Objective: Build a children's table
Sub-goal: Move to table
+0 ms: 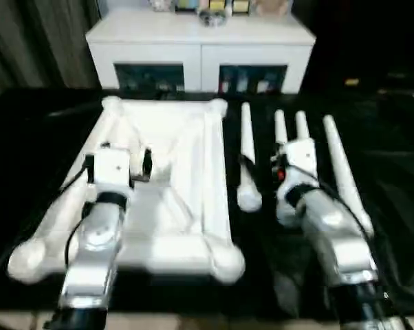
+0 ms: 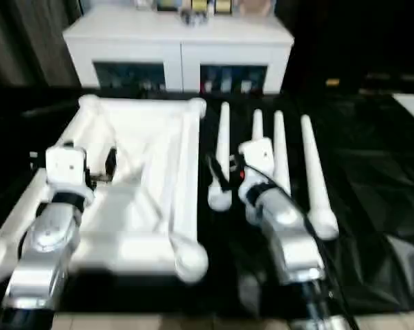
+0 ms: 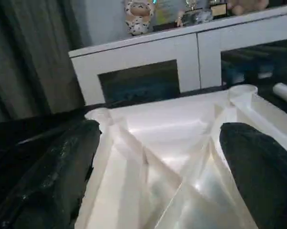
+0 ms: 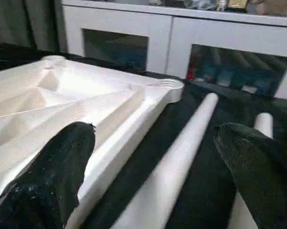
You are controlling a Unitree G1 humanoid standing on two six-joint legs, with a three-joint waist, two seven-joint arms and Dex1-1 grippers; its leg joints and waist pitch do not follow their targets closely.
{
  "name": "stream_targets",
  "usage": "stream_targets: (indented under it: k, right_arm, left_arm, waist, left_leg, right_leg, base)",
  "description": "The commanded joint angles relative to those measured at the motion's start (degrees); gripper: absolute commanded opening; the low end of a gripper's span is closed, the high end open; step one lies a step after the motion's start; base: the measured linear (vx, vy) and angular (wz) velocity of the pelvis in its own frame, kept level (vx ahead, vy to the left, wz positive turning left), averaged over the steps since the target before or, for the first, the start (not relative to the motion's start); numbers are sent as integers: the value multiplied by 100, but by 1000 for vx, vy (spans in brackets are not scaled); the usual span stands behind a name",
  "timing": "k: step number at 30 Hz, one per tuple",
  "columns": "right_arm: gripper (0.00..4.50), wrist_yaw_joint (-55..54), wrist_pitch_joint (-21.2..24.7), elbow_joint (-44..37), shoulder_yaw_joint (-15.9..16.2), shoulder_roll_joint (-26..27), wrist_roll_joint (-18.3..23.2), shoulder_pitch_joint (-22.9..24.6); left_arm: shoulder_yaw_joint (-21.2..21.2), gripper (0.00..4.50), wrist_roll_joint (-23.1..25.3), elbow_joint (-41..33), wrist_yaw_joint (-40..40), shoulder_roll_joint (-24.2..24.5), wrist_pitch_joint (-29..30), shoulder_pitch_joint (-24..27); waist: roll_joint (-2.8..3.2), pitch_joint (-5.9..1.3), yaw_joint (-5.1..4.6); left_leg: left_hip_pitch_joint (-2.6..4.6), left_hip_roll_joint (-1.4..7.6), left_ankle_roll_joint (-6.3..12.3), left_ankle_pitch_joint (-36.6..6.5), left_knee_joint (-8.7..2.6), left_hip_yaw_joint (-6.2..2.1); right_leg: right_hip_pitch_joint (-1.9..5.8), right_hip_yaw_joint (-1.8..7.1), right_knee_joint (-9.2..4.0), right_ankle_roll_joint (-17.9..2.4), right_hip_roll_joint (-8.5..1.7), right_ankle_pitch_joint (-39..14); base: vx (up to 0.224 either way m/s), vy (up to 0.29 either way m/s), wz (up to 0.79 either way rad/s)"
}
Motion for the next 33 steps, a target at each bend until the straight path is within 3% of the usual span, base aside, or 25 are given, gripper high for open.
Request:
stream_targets:
  k: [1,2,3,4,5,6,7,8,9,10,11,12,13,14,15,16,17,18,19,20,21,23,26,27,33]
  right_arm:
    - [449,46,50,10,-138,-69,28,-35]
    - [449,76,24,20,-84,-90,-25,-37]
    - [449,119,-8,31,-25,-111,-71,-37]
    - [449,125,-22,32,3,-115,-104,-35]
    - [449,123,-33,33,26,-118,-131,-33]
    - [449,101,-15,33,16,-99,-121,-32]
    - [449,93,-9,33,12,-93,-118,-32]
    - [449,65,11,33,4,-78,-102,-31]
    - [449,-16,16,56,-5,-59,-126,-44]
    - [449,-82,61,78,-22,-37,-123,-55]
    - [449,-99,92,85,-32,-26,-111,-57]
    - [449,-129,117,100,-80,17,-54,-55]
    - [449,-137,124,103,-93,29,-39,-54]
    - [449,-151,152,120,-142,65,15,-59]
    - [449,-133,164,137,-156,69,30,-74]
    - [449,-23,175,128,-140,35,63,-75]
    - [449,65,181,122,-121,-1,79,-80]
    - [449,180,169,100,-93,-50,92,-81]
    - [449,348,150,55,-56,-125,122,-78]
    - [449,604,139,-41,-6,-229,197,-70]
    - [449,604,139,-41,-6,-229,197,-70]
    - [449,946,171,-216,43,-345,355,-53]
    - [449,2345,512,-922,361,-1058,892,116]
    - [449,2622,581,-1087,411,-1248,990,167]
    - [450,3692,838,-1618,514,-2139,1260,357]
  left_arm:
    - [-87,450,-87,-27,60,-117,150,24]
    - [-77,450,-81,-34,42,-100,141,34]
    - [-93,450,-13,-50,41,-57,89,38]
    - [-94,450,14,-69,37,-41,61,44]
    - [-93,450,32,-86,32,-32,33,49]
    - [-94,450,71,-105,54,-22,36,50]
    - [-94,450,85,-111,62,-18,37,50]
    - [-91,450,117,-125,83,-9,44,50]
    - [-110,450,171,-150,91,13,81,39]
    - [-133,450,216,-157,77,24,141,20]
    - [-144,450,229,-153,68,28,169,11]
    - [-145,450,137,-143,-22,18,181,-1]
    - [-145,450,112,-140,-46,15,184,-4]
    - [-192,450,102,-136,-158,68,221,-29]
    - [-261,450,109,-125,-266,148,223,-50]
    - [-342,450,66,-105,-508,289,103,-52]
    - [-398,450,48,-89,-663,384,13,-56]
    - [-400,450,-120,-49,-931,481,45,-76]
    - [-404,450,-322,-3,-1329,648,65,-114]
    - [-456,450,-512,51,-1869,904,81,-161]
    - [-456,450,-512,51,-1869,904,81,-161]
    - [-546,450,-643,98,-2487,1205,94,-219]
    - [-810,450,-995,350,-4294,2049,14,-423]
    - [-907,450,-1072,381,-4662,2233,73,-472]
    - [-1404,414,-1030,623,-5771,2885,-88,-739]
  waist:
    - [-72,-255,-57]
    - [-433,-357,19]
    - [-494,-352,265]
    - [-469,-398,264]
    - [-367,-436,337]
    - [-268,-421,343]
    - [-164,-421,333]
    - [11,-476,283]
    - [15,-415,240]
    - [219,-430,74]
    - [243,-381,108]
    - [239,-348,93]
    - [172,-354,83]
    - [237,-319,222]
    - [75,-336,232]
    - [-64,-347,300]
    - [-306,-354,573]
    - [-262,-315,717]
    - [-289,-274,730]
    - [-151,-252,741]
    - [-94,-260,754]
    - [-54,-241,677]
    - [58,-238,693]
    - [146,-237,668]
    - [147,-227,613]
  left_leg:
    - [300,806,2114,430,-666,-251]
    - [8,246,1681,239,-226,72]
    - [-222,-19,988,4,276,109]
    - [-334,100,687,325,271,-23]
    - [-473,244,204,1401,209,-128]
    - [-555,400,-35,2038,-15,-117]
    - [-471,510,-148,2442,-158,-96]
    - [-155,787,-366,3585,-81,-189]
    - [-225,720,-177,4125,-143,-577]
    - [96,925,117,4915,-316,-1184]
    - [68,1024,249,4442,-444,-1291]
    - [59,1460,245,2813,-565,-1032]
    - [82,1492,515,2300,-561,-1050]
    - [-3,1275,1113,1485,-579,-720]
    - [-18,983,1660,997,-421,-516]
    - [-149,659,1619,759,-183,-267]
    - [-532,221,1024,248,250,117]
    - [-504,365,270,402,68,89]
    - [-513,373,122,414,-30,126]
    - [-513,473,-107,503,-242,101]
    - [-467,537,-210,410,-309,101]
    - [-349,671,-422,-165,-492,166]
    - [-191,816,-464,-841,-598,223]
    - [-213,839,-457,-908,-642,209]
    - [-181,891,-490,-1335,-690,307]
  right_leg:
    - [-124,177,-447,-140,-271,1278]
    - [318,591,-937,-300,-524,1751]
    - [695,1091,-1267,-569,-1026,833]
    - [860,1115,-1104,-907,-1121,1486]
    - [933,980,-776,-1357,-1018,4389]
    - [890,759,-588,-1579,-680,6417]
    - [761,555,-520,-1601,-401,6355]
    - [418,264,-468,-1670,-55,4680]
    - [455,66,-414,-1712,-98,3666]
    - [145,-78,-383,-1103,-57,799]
    - [95,-93,-305,-921,-47,118]
    - [-61,-36,-144,-687,-101,-281]
    - [-92,12,-54,-598,-138,-200]
    - [-82,46,-163,-808,-136,108]
    - [43,261,-568,-1372,-318,604]
    - [152,426,-888,-1752,-461,1009]
    - [593,720,-1187,-1678,-789,745]
    - [564,751,-1150,-736,-784,112]
    - [580,730,-1170,-360,-690,-161]
    - [593,595,-1125,-31,-547,-379]
    - [551,545,-1124,66,-480,-449]
    - [505,397,-1176,-116,-361,-863]
    - [369,422,-1211,-446,-320,-1596]
    - [399,399,-1177,-601,-317,-1357]
    - [388,374,-1169,-1100,-391,-1091]
  base:
    - [175,30,-3]
    - [166,-41,10]
    - [165,-39,14]
    - [165,-39,14]
    - [150,1,7]
    - [66,6,13]
    - [66,6,13]
    - [0,0,0]
    - [38,8,33]
    - [38,8,33]
    - [-18,-40,67]
    - [-27,-109,68]
    - [-27,-109,68]
    - [-33,-176,50]
    - [-40,-224,35]
    - [-40,-224,35]
    - [-36,-213,12]
    - [-61,-173,1]
    - [-61,-173,1]
    - [-79,-153,-5]
    - [-81,-104,-5]
    - [-80,-73,-3]
    - [-69,5,3]
    - [0,0,0]
    - [-18,54,2]
